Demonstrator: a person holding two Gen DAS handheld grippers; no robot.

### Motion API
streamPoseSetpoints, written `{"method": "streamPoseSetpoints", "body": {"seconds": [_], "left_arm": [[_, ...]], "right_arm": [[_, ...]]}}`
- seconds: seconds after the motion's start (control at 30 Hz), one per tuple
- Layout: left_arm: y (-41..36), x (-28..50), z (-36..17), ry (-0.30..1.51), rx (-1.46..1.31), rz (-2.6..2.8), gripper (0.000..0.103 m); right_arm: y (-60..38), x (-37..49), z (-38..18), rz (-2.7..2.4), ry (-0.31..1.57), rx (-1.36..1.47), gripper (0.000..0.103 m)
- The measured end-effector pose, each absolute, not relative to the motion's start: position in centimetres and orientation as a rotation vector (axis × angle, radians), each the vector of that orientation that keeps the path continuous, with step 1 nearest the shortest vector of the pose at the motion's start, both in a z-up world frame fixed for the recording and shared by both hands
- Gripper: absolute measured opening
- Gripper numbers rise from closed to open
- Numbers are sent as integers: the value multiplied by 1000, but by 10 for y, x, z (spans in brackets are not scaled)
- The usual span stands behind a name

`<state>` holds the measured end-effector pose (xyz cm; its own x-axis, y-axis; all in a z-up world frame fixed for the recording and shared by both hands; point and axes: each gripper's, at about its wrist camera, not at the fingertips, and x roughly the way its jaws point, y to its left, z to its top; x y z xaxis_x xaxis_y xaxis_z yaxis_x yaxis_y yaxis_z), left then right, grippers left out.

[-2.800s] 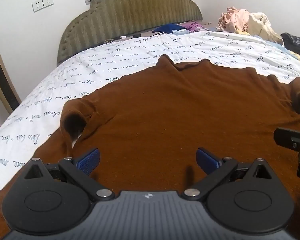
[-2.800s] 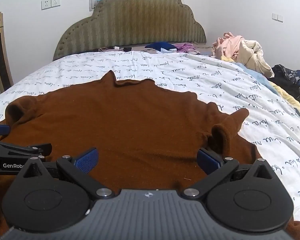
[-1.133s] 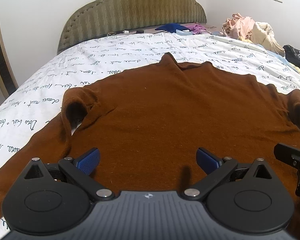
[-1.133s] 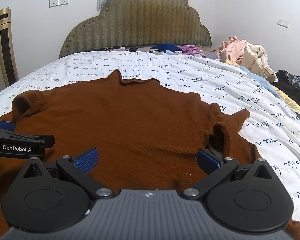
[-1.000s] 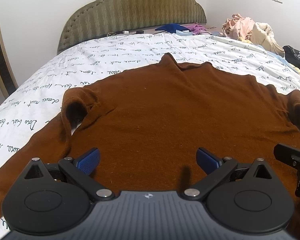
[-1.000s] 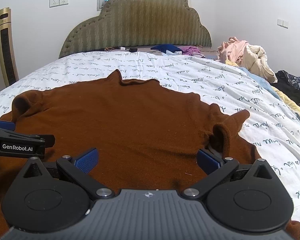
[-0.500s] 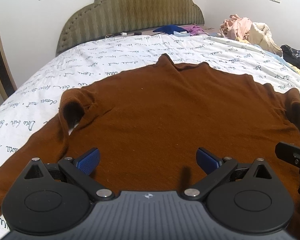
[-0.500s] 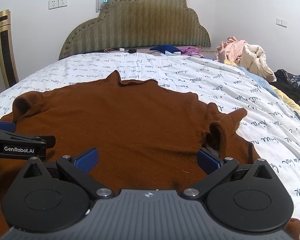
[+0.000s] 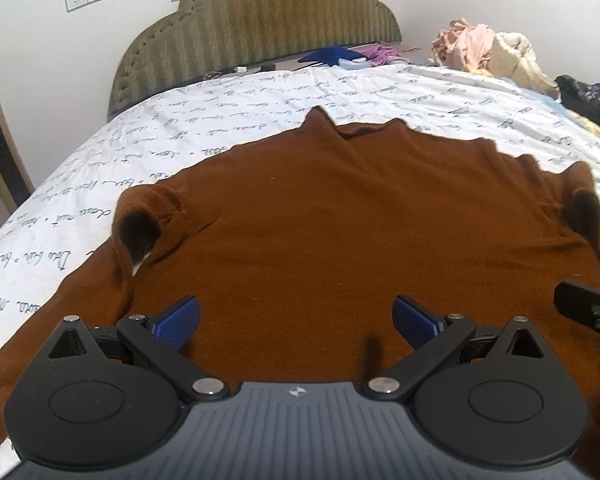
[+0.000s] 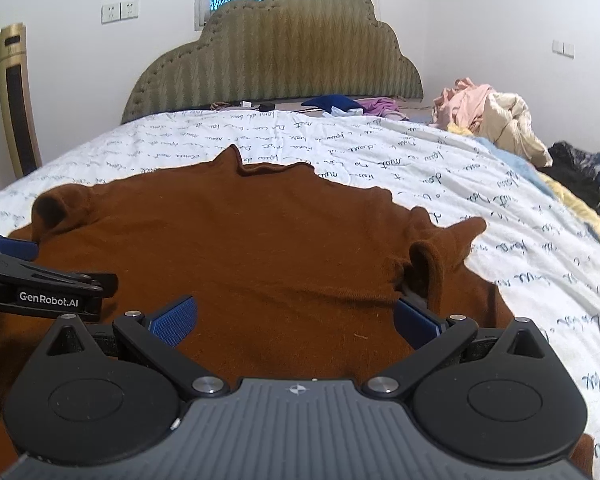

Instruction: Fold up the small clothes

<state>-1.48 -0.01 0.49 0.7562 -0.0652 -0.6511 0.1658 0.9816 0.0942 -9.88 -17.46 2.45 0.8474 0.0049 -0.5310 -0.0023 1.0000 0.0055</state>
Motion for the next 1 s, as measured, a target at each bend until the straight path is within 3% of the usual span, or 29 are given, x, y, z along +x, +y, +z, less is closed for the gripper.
{"method": "streamPoseSetpoints", "body": {"seconds": [0.5, 1.0], "left_arm": [[-16, -21, 9, 721, 105, -193, 103], [-42, -32, 9, 724, 180, -262, 103]], "right_arm": [[-200, -127, 23, 16, 569, 72, 103], [-271, -184, 13, -300, 594, -6, 103]]}}
